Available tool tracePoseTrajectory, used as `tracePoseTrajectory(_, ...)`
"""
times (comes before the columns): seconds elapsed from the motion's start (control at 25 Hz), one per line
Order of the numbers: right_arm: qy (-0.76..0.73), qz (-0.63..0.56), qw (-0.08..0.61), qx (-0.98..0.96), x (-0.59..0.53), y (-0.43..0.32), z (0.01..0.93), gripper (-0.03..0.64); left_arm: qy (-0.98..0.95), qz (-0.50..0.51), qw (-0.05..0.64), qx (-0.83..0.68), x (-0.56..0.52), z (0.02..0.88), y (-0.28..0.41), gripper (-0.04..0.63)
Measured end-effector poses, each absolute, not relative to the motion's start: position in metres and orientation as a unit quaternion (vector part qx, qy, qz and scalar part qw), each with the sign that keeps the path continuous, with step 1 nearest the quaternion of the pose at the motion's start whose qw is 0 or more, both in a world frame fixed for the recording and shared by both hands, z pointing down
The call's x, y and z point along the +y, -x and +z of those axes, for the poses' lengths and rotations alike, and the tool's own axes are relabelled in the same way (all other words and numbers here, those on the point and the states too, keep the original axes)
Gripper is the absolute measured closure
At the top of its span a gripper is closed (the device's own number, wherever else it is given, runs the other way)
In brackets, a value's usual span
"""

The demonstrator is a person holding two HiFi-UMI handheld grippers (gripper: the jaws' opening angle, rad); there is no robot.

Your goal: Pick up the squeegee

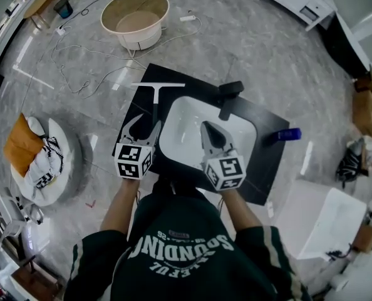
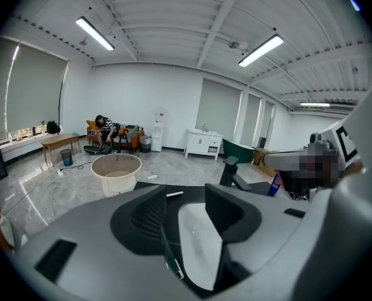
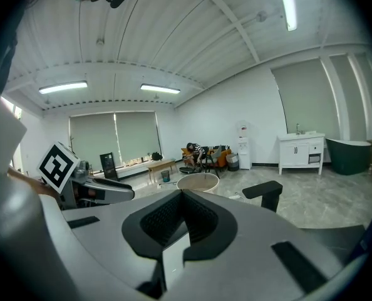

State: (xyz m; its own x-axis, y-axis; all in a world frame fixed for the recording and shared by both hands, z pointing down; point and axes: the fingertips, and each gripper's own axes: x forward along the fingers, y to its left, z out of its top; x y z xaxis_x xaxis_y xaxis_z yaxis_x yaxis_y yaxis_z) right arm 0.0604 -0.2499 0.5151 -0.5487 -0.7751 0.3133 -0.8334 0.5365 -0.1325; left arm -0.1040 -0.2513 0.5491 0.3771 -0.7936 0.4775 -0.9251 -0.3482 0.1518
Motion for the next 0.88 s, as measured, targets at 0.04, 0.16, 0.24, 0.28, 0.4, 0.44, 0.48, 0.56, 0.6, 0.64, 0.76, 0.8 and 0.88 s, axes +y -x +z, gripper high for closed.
tracePoseTrajectory(0.04, -0.462, 0.138, 0.111, -0.869, -0.248, -0.061, 0.518, 0.615, -0.801, 0.166, 0.207, -0.537, -0.250, 0.554, 0.104, 0.422)
tracePoseTrajectory(0.16, -0.462, 0.145, 0.117, -0.867, -0.243, -0.063, 0.523, 0.615, -0.791, 0.175, 0.223, -0.543, -0.248, 0.570, 0.105, 0.423)
tracePoseTrajectory(0.24, -0.460, 0.147, 0.119, -0.868, -0.240, -0.064, 0.526, 0.615, -0.786, 0.182, 0.234, -0.543, -0.245, 0.583, 0.104, 0.423)
tracePoseTrajectory(0.28, -0.458, 0.147, 0.120, -0.869, -0.238, -0.065, 0.528, 0.615, -0.783, 0.185, 0.241, -0.543, -0.243, 0.589, 0.104, 0.423)
tracePoseTrajectory(0.4, -0.456, 0.154, 0.126, -0.867, -0.234, -0.068, 0.536, 0.615, -0.777, 0.195, 0.259, -0.539, -0.237, 0.607, 0.102, 0.423)
tracePoseTrajectory(0.44, -0.457, 0.158, 0.129, -0.866, -0.233, -0.069, 0.540, 0.615, -0.775, 0.199, 0.264, -0.538, -0.234, 0.613, 0.101, 0.422)
tracePoseTrajectory(0.48, -0.457, 0.162, 0.131, -0.865, -0.231, -0.071, 0.544, 0.615, -0.773, 0.203, 0.270, -0.538, -0.232, 0.619, 0.100, 0.423)
tracePoseTrajectory(0.56, -0.458, 0.169, 0.136, -0.862, -0.228, -0.073, 0.551, 0.615, -0.767, 0.209, 0.278, -0.539, -0.229, 0.631, 0.101, 0.422)
tracePoseTrajectory(0.6, -0.458, 0.172, 0.139, -0.861, -0.227, -0.074, 0.555, 0.615, -0.764, 0.211, 0.281, -0.541, -0.230, 0.637, 0.101, 0.423)
tracePoseTrajectory(0.64, -0.459, 0.175, 0.141, -0.859, -0.227, -0.076, 0.558, 0.615, -0.762, 0.213, 0.284, -0.542, -0.231, 0.642, 0.101, 0.423)
tracePoseTrajectory(0.76, -0.465, 0.188, 0.149, -0.852, -0.224, -0.080, 0.568, 0.615, -0.756, 0.222, 0.294, -0.541, -0.236, 0.657, 0.101, 0.423)
tracePoseTrajectory(0.8, -0.466, 0.191, 0.150, -0.851, -0.224, -0.081, 0.571, 0.615, -0.754, 0.226, 0.298, -0.540, -0.238, 0.661, 0.102, 0.423)
tracePoseTrajectory(0.88, -0.463, 0.193, 0.151, -0.852, -0.226, -0.081, 0.574, 0.615, -0.749, 0.231, 0.304, -0.541, -0.245, 0.666, 0.103, 0.423)
